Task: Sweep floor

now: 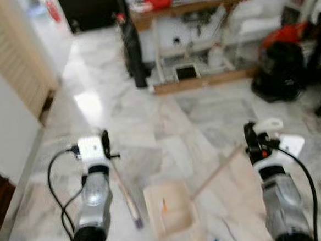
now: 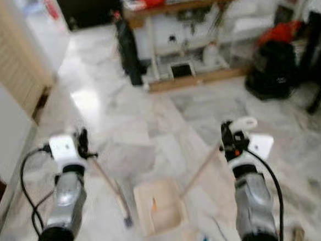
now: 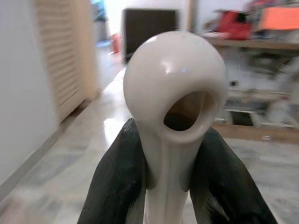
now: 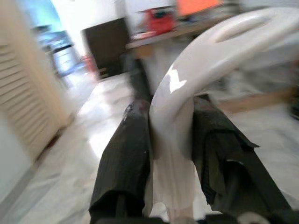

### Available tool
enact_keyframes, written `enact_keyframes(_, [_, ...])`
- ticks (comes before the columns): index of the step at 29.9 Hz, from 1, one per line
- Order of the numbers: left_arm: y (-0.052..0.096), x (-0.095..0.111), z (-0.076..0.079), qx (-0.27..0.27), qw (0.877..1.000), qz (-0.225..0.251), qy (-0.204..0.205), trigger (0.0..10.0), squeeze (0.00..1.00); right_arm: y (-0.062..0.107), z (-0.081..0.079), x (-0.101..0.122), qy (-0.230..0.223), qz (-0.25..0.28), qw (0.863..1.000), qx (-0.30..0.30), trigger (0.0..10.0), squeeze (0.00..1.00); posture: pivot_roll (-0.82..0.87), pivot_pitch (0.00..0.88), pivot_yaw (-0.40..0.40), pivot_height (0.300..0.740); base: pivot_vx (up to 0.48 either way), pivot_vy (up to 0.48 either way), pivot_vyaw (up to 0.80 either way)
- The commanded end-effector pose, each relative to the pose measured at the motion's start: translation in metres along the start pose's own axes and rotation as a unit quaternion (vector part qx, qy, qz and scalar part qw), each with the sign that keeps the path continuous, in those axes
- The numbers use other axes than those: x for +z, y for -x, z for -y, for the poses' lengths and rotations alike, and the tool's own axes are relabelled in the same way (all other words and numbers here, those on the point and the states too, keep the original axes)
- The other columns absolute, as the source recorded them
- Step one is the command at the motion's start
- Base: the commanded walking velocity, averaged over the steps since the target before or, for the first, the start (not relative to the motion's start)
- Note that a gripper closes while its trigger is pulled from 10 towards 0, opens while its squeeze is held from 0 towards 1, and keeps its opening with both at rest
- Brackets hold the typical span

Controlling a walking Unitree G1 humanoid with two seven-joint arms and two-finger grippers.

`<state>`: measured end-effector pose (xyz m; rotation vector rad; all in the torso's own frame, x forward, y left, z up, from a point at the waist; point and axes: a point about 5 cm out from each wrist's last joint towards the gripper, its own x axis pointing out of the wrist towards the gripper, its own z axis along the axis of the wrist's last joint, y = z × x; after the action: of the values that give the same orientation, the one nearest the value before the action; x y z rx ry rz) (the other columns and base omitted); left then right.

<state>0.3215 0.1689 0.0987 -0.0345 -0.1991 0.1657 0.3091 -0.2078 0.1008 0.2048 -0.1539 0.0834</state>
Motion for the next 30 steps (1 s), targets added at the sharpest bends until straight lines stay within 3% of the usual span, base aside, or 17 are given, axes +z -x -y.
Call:
enact_keyframes(1, [-0.006,0.012,-0.003,0.005,0.999,0.034,-0.008,10.0,0.00,-0.004,-0.001,0.007,-0.003,0.017,1.000,0.006,10.0,0.00,-0.15,0.000,-0.002,0.740,0.000,0.000,0.79])
enact_keyframes(7, [-0.003,0.013,-0.016,0.033,0.998,0.041,-0.016,10.0,0.00,-0.016,-0.013,0.006,-0.004,0.014,1.000,0.026,10.0,0.00,-0.09,0.000,-0.036,0.740,0.000,0.000,0.79])
enact_keyframes(17, [-0.003,0.018,-0.033,0.044,0.997,0.051,-0.033,10.0,0.00,-0.022,-0.027,-0.001,-0.017,0.011,0.999,0.040,10.0,0.00,-0.03,0.000,-0.023,0.740,0.000,0.000,0.79])
enact_keyframes(23, [0.000,0.027,-0.044,0.039,0.995,0.066,-0.057,10.0,0.00,-0.022,-0.041,-0.015,-0.050,-0.011,0.998,0.039,10.0,0.00,0.05,0.000,-0.041,0.740,0.000,0.000,0.00])
enact_keyframes(30, [0.008,0.030,-0.051,0.056,0.994,0.073,-0.062,10.0,0.00,-0.026,-0.053,-0.021,-0.059,-0.026,0.996,0.061,10.0,0.00,0.12,0.000,-0.058,0.740,0.000,0.000,0.00])
